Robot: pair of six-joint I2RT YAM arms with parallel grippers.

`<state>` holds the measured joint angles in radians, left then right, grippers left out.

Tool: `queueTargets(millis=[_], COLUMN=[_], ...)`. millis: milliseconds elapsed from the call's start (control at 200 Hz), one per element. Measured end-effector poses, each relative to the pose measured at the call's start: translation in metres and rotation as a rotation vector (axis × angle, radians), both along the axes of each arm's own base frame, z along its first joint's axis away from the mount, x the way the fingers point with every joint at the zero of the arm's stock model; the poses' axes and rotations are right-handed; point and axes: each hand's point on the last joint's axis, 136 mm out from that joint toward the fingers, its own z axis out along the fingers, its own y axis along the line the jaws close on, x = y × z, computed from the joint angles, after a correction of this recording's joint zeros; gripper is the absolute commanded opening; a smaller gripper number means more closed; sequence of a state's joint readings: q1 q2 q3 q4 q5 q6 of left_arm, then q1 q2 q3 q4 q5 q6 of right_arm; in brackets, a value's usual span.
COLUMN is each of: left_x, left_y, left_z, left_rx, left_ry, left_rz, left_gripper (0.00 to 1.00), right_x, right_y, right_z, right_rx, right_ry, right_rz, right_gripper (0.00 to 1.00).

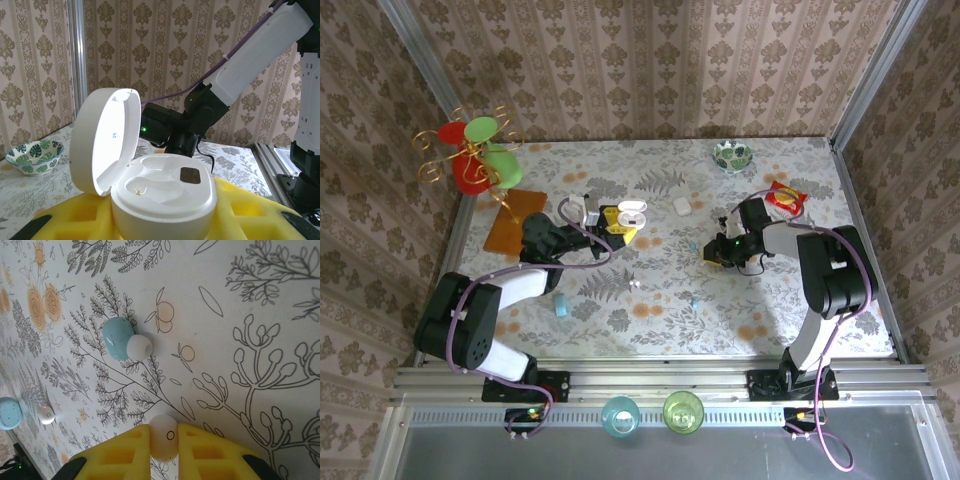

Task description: Insert the wireless bluetooth earbuds into the charging case

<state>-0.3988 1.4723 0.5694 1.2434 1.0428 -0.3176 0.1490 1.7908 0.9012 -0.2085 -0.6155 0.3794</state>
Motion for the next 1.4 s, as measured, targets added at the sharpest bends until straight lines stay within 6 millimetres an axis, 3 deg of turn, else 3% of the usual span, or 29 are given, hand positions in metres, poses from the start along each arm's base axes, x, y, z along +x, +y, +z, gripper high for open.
queueTargets(millis=[125, 475, 690, 900, 1100, 1250, 1400], left_x=[0.000, 0.000, 0.000, 0.001, 0.013, 0.026, 0.032], left_y=[0.000, 0.000, 0.000, 0.000, -0.005, -0.011, -0.014], left_z=[0.000, 0.000, 0.000, -0.002, -0.020, -0.042, -0.049], left_rx=[0.000, 0.000, 0.001, 0.005, 0.026, 0.056, 0.069], left_ry=[0.000, 0.000, -0.004, -0.020, -0.025, -0.020, -0.038], left_rz=[0.000, 0.001, 0.001, 0.006, 0.046, 0.092, 0.125], left_gripper=[0.33, 0.33, 0.33, 0.32, 0.32, 0.32, 0.32], right_x=[0.000, -0.006, -0.013, -0.022, -0.023, -0.019, -0.024], right_y=[-0.003, -0.026, -0.042, -0.047, -0.022, 0.019, 0.057], right_z=[0.006, 0.058, 0.076, 0.085, 0.112, 0.157, 0.190], right_rx=[-0.058, -0.418, -0.640, -0.734, -0.685, -0.590, -0.510], right_ry=[-0.019, -0.126, -0.124, -0.125, -0.198, -0.313, -0.407], right_rz=[-0.018, -0.190, -0.293, -0.315, -0.280, -0.235, -0.170], right_gripper=[0.16, 0.15, 0.14, 0.13, 0.14, 0.14, 0.13])
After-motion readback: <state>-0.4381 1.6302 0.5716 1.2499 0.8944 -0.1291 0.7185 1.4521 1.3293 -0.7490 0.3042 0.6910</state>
